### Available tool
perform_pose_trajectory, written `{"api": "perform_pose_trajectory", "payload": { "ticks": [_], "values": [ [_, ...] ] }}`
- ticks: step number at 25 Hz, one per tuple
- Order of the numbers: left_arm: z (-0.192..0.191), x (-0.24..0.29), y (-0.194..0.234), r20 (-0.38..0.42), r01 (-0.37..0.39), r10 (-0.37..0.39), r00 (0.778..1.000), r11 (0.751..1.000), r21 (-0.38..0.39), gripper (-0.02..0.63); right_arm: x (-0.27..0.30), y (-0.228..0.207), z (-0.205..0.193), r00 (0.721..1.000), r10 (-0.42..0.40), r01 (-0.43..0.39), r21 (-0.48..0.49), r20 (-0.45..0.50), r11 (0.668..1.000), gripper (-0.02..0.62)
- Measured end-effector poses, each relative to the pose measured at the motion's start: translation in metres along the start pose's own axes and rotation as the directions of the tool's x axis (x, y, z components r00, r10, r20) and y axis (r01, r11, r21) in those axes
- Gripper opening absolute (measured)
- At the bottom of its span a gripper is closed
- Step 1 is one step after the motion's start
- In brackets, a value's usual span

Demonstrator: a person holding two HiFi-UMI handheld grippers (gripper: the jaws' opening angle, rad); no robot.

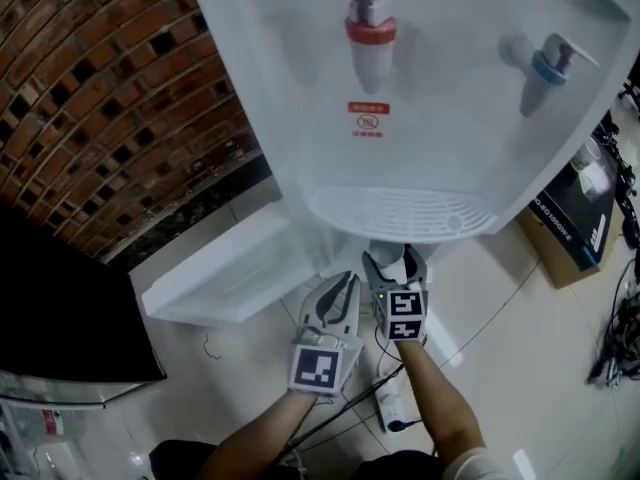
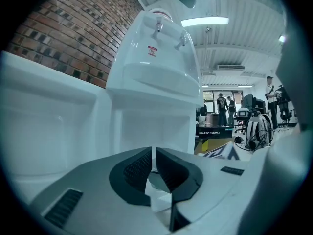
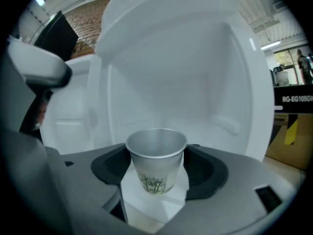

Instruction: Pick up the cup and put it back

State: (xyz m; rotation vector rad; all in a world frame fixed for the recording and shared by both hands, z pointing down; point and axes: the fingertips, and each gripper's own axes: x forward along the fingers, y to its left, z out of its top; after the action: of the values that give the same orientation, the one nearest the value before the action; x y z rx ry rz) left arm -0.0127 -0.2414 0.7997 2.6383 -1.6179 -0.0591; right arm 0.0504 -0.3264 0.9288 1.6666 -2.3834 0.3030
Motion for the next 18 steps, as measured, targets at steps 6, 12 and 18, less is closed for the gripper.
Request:
{"api": "perform_pose_trajectory", "payload": {
  "ticks": [6,12,18],
  "values": [
    [0.036,-0.008,-0.002,0.051,-0.027,0.028,0.998,0.999,-0.017,0.011,-0.087,0.034,0.056,0.997,0.075,-0.075,-0.001,-0.001,0.997,0.345],
    [0.082,-0.018,-0.023,0.107,0.031,-0.039,0.993,0.997,0.073,0.011,-0.146,0.043,0.124,0.994,0.101,-0.098,-0.085,0.033,0.992,0.345],
    [0.124,-0.02,-0.029,0.115,0.057,-0.067,0.991,0.995,0.087,0.002,-0.166,0.048,0.176,0.996,0.059,-0.051,-0.119,0.068,0.992,0.344]
  ]
}}
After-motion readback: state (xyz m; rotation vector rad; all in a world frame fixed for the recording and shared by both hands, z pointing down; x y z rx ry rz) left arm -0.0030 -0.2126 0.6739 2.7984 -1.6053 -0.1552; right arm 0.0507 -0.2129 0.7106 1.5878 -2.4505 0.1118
